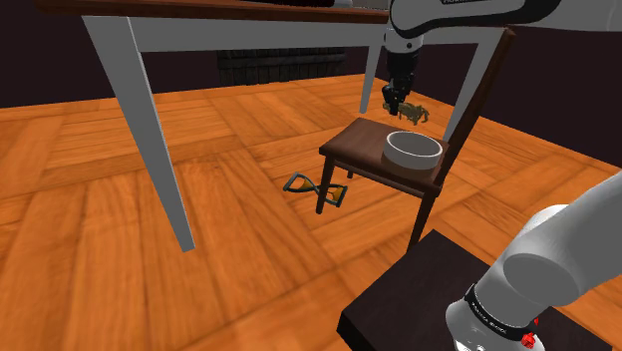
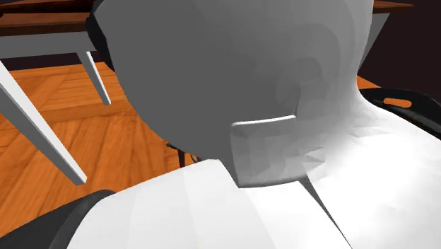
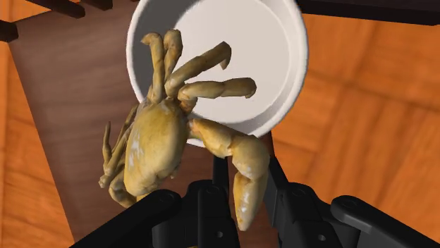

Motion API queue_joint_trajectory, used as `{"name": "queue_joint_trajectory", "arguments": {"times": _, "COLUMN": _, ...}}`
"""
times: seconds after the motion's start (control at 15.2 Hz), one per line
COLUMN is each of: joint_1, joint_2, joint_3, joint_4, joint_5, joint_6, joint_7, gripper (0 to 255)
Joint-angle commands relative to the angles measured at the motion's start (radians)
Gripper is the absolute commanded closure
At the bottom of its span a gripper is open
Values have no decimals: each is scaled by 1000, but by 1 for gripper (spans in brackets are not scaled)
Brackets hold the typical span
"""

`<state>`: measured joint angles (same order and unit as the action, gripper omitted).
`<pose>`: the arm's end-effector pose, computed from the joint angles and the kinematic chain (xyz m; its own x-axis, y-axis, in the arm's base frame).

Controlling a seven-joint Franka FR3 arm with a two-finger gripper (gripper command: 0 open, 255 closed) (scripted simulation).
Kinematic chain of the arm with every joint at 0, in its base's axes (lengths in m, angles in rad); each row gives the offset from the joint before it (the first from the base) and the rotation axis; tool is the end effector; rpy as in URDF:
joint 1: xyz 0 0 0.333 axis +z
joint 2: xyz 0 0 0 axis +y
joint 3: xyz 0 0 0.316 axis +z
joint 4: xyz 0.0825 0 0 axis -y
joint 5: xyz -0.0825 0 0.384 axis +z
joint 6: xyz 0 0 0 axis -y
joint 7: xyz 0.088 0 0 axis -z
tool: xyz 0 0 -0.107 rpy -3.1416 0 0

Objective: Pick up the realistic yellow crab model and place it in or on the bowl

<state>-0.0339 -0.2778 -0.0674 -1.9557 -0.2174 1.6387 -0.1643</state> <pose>0.4626 -0.0725 0.5918 0.9943 0.0779 -0.0727 0.0903 -0.9782 0.1870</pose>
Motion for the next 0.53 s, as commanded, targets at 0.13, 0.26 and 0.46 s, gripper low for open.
{"name": "queue_joint_trajectory", "arguments": {"times": 0.13, "joint_1": -7, "joint_2": -193, "joint_3": -5, "joint_4": -178, "joint_5": -15, "joint_6": -13, "joint_7": -9, "gripper": 255}}
{"name": "queue_joint_trajectory", "arguments": {"times": 0.26, "joint_1": -8, "joint_2": -197, "joint_3": -6, "joint_4": -208, "joint_5": -16, "joint_6": 12, "joint_7": -4, "gripper": 255}}
{"name": "queue_joint_trajectory", "arguments": {"times": 0.46, "joint_1": -8, "joint_2": -200, "joint_3": -8, "joint_4": -251, "joint_5": -18, "joint_6": 51, "joint_7": 3, "gripper": 255}}
